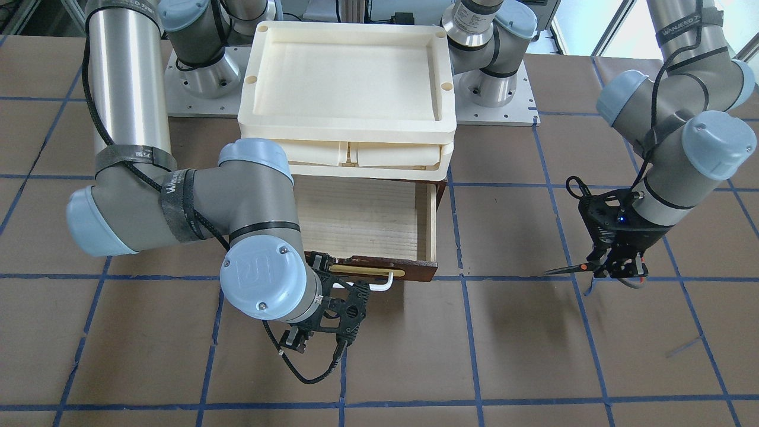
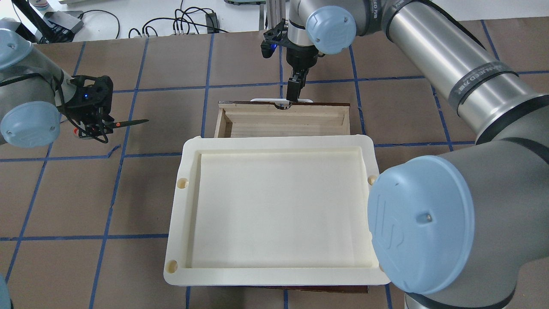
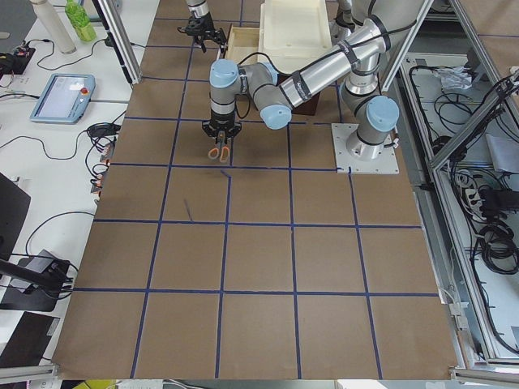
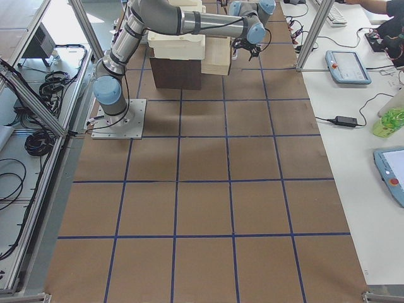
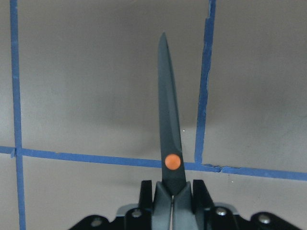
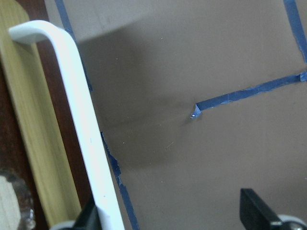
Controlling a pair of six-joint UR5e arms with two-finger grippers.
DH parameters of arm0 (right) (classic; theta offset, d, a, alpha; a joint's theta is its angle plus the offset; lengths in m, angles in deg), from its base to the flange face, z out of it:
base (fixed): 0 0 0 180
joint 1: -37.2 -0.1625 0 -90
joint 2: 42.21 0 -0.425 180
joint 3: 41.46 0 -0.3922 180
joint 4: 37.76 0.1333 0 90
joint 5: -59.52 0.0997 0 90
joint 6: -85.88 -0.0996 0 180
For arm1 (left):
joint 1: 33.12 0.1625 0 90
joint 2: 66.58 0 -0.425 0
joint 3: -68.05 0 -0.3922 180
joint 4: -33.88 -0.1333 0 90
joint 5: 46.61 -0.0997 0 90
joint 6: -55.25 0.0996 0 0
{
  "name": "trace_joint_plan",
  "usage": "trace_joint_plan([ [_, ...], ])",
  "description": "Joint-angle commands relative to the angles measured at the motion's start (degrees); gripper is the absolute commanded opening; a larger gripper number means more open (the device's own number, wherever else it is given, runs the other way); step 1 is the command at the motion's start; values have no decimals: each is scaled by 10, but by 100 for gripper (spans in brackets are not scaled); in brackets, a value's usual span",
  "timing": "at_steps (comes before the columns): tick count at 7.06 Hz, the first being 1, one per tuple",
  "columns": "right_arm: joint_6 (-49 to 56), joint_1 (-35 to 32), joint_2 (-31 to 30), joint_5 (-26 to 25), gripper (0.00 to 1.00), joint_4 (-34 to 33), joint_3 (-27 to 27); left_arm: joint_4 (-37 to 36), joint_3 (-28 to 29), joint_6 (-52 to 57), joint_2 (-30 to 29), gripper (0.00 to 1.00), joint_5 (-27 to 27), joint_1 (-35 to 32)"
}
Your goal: Place scissors in drawer with both arms
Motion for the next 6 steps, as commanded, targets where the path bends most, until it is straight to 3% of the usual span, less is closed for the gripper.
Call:
trace_joint_plan([
  [1,0,1,3,1,100,0,4,2,4,0,1,11,0,-1],
  [6,0,8,25,1,100,-2,32,25,13,0,5,11,-1,-1],
])
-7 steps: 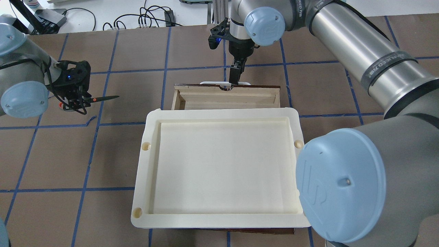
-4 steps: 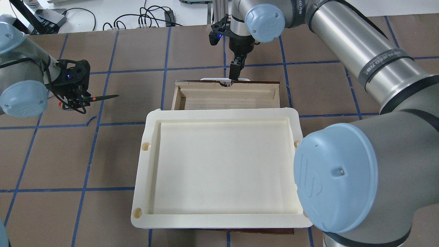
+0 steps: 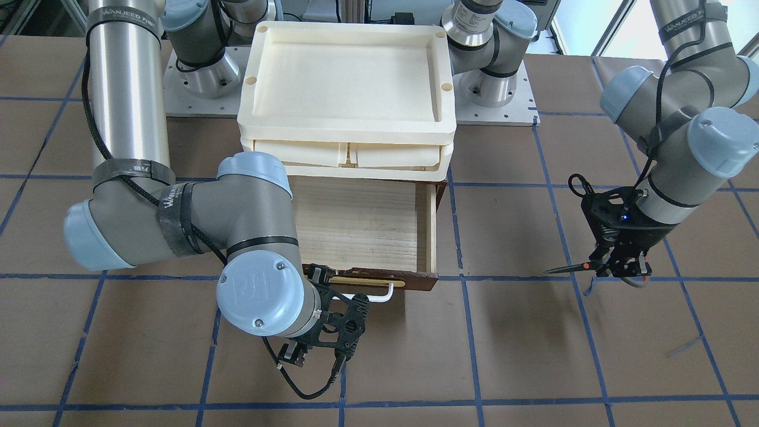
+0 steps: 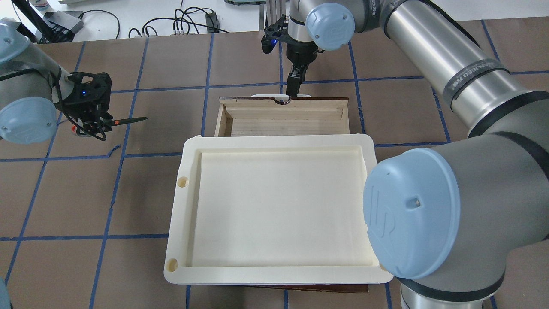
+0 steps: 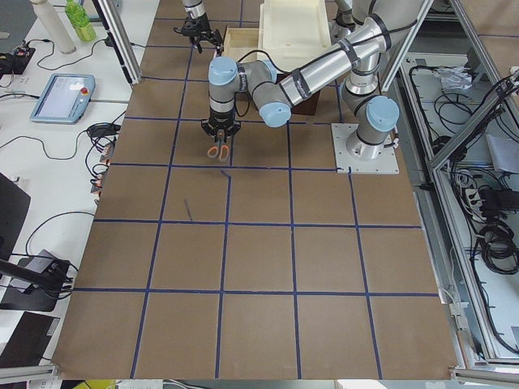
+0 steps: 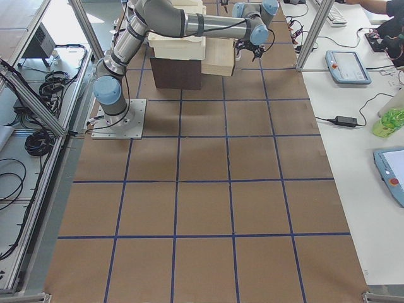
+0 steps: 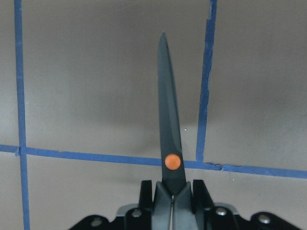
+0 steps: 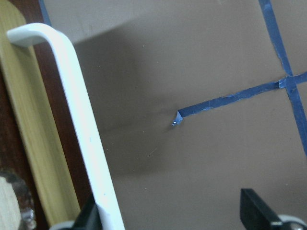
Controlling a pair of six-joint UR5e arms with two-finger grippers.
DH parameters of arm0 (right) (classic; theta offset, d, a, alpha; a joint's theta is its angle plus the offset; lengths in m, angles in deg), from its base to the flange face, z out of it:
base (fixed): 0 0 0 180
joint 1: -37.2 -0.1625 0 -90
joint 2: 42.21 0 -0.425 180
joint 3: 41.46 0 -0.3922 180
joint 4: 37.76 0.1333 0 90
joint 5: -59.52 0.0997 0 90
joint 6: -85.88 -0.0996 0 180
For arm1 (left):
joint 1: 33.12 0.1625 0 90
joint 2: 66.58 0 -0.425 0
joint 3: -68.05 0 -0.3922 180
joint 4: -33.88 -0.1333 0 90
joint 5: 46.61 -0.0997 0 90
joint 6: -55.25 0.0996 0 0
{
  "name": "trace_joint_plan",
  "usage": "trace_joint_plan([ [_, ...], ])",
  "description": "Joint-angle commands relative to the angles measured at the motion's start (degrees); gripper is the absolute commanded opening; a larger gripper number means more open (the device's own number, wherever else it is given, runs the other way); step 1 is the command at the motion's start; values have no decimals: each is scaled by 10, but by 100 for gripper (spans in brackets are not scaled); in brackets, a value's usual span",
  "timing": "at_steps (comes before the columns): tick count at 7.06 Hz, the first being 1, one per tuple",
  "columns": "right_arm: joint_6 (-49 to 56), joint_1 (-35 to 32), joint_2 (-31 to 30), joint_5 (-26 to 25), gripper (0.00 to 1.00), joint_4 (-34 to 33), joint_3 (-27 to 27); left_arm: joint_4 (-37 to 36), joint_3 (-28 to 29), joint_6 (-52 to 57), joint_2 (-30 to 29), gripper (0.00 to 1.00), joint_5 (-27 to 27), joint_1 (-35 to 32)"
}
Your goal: Place scissors in drawer with both arms
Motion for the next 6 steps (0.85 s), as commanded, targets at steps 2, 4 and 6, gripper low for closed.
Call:
trace_joint_plan([
  [2,-3,4,-11,4,100,2,1,7,2,1,2,11,0,1],
  [4,-5,4,-34,4,100,9,-5,7,2,2,3,11,1,4],
  [6,-5,6,-40,4,100,12,-4,66,28,-6,29,11,15,-4],
])
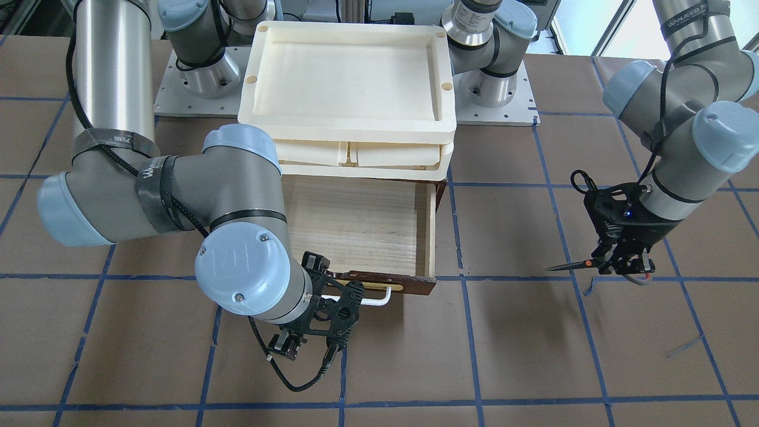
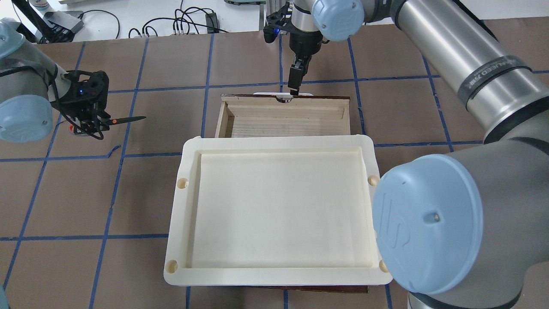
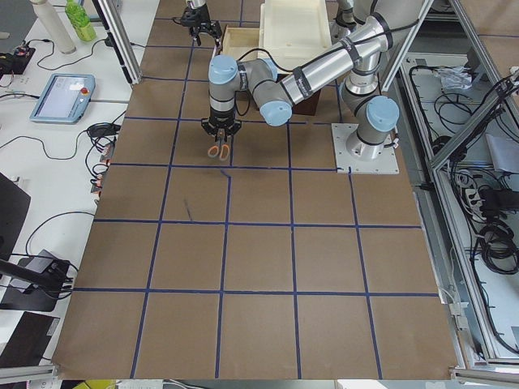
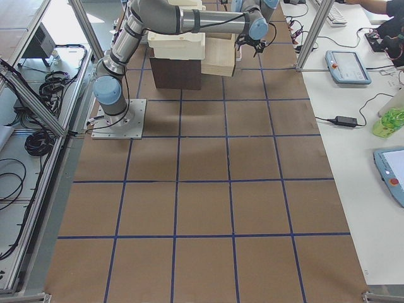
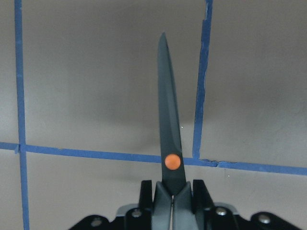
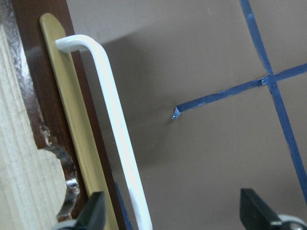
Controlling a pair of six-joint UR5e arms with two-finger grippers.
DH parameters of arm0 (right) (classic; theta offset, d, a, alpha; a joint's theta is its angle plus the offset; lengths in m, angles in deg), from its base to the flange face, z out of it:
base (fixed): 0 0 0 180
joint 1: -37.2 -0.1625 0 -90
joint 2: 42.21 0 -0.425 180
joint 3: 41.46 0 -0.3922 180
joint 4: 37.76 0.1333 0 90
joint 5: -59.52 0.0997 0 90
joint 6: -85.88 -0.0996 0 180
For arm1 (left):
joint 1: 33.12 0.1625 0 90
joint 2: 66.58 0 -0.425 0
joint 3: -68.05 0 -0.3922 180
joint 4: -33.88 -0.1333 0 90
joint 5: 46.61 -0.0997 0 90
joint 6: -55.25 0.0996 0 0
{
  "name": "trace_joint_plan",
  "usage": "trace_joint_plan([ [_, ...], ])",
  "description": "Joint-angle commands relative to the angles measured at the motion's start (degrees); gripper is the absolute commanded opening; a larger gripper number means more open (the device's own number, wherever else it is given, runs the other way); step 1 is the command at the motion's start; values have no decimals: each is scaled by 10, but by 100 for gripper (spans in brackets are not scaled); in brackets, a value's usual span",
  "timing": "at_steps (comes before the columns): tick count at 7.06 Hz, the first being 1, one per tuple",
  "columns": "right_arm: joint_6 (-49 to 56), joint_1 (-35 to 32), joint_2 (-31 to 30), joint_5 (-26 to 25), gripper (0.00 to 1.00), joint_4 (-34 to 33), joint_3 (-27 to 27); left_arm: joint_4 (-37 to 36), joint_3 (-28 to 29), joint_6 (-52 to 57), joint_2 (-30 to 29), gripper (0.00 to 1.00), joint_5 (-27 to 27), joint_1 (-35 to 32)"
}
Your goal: Place scissors in drawer with both arms
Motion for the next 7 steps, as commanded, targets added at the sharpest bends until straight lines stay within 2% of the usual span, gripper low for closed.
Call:
trace_joint_plan([
  [1,0,12,-26,0,100,5,-1,111,58,-33,28,11,33,-20],
  [3,-5,57,-107,-1,100,57,-11,158,103,-94,44,11,82,-106],
  [4,-25,100,-157,-2,100,83,-32,160,112,-121,41,11,83,-154],
  [7,-110,189,-324,-11,100,74,-213,152,120,-307,30,11,86,-292],
])
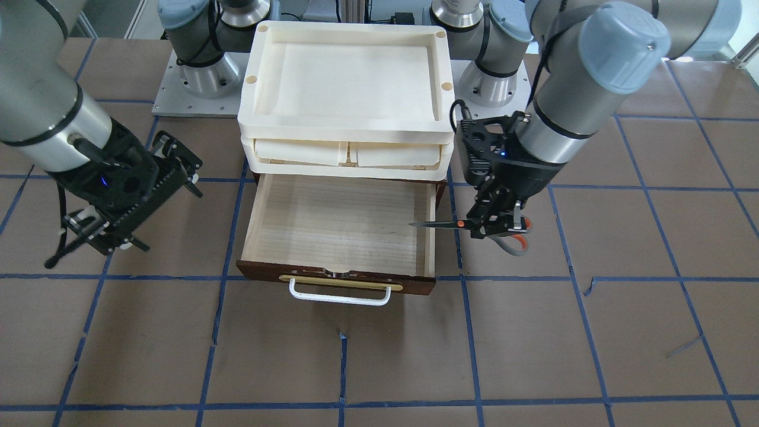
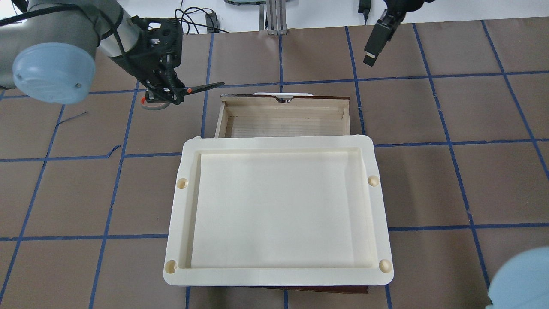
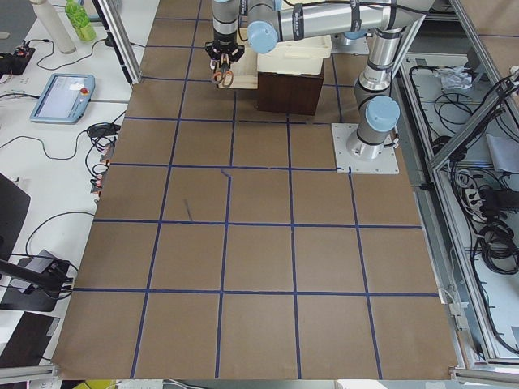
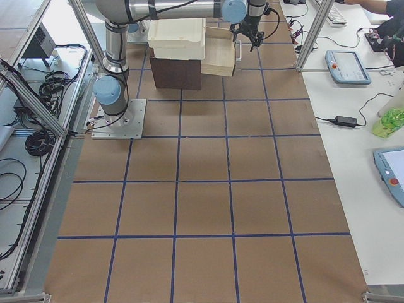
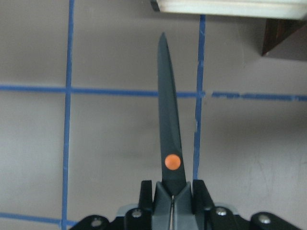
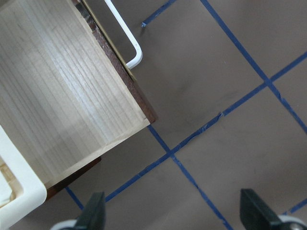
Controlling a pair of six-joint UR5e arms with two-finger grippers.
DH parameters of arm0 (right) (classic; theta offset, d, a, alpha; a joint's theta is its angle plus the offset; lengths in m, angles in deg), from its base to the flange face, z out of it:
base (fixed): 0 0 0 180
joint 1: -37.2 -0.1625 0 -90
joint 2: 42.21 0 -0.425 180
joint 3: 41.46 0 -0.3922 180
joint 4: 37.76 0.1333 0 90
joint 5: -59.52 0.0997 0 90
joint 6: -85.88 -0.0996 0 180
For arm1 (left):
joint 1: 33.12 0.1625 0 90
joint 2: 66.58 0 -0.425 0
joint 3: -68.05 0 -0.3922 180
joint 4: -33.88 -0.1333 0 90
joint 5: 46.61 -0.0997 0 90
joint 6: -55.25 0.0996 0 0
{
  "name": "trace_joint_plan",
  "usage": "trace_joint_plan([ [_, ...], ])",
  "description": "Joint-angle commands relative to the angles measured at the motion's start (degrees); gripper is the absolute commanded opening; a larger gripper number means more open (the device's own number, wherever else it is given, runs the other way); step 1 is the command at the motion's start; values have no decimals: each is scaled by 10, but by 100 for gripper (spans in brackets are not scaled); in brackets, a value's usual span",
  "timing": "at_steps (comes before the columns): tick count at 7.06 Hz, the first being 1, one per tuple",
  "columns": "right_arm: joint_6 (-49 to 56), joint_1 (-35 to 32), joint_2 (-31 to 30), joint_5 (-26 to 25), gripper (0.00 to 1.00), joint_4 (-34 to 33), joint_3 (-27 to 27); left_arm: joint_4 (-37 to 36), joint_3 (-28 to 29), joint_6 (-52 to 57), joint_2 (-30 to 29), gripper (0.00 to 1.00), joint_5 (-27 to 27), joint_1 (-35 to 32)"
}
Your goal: Place scissors in drawer with both arms
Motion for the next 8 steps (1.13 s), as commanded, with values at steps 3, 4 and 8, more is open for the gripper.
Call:
trace_joint_plan([
  [3,-232,54,-85,-65,100,-3,-79,-29,29,-164,-69,12,0,-131],
  [4,-277,53,-86,-79,100,-3,-74,-29,34,-185,-76,12,4,-133],
  [8,-367,38,-87,-79,100,1,-55,-29,20,-183,-103,17,18,-141],
])
